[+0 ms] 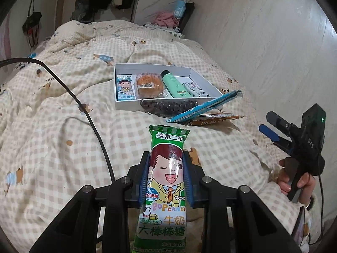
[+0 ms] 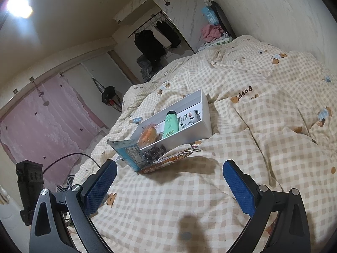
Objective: Organize objects
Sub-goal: 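Hold the green packet in the left gripper while the right gripper moves to the blue candy packet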
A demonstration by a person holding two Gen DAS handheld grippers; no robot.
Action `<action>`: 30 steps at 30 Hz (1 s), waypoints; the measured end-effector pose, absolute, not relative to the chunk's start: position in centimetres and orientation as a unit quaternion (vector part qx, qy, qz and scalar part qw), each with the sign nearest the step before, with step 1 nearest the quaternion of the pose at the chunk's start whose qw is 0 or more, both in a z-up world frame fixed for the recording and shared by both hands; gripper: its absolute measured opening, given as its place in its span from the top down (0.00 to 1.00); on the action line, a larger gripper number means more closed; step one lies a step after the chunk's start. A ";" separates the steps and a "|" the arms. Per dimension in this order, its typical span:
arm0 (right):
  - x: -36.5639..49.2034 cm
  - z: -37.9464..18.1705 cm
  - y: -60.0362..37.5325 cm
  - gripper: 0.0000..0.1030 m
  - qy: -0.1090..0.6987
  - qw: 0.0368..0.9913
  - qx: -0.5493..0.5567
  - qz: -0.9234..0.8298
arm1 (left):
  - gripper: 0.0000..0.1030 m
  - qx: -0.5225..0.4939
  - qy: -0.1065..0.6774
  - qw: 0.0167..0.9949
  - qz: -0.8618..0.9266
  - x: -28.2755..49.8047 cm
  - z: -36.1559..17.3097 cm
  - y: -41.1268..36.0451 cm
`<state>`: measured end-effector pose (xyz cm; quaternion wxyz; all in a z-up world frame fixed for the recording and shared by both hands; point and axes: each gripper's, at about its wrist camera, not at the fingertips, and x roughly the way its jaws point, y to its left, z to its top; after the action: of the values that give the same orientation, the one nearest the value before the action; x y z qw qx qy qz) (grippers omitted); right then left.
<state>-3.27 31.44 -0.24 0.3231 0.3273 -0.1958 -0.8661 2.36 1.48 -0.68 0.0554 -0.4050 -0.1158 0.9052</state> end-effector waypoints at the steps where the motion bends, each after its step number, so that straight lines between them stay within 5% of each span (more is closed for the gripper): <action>1: -3.3 -0.2 31.4 0.02 -0.193 0.323 0.328 -0.866 | 0.69 -0.403 -0.113 0.054 0.906 2.4 -0.6 1.6; 18: -6.9 2.8 20.4 0.02 0.025 0.440 0.379 -0.813 | 0.69 -0.371 -0.129 0.059 0.918 3.4 0.0 0.8; 24: -8.3 2.2 18.1 0.02 0.030 0.448 0.404 -0.797 | 0.69 -0.372 -0.132 0.059 0.917 3.4 0.0 0.8; 30: -8.7 2.2 18.5 0.45 0.013 0.447 0.417 -0.791 | 0.69 -0.375 -0.135 0.061 0.915 3.4 -0.1 0.8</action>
<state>-8.67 18.52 2.17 0.4465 0.4174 0.0128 -0.7913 3.37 0.84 -0.09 0.0612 -0.3747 -0.1348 0.9152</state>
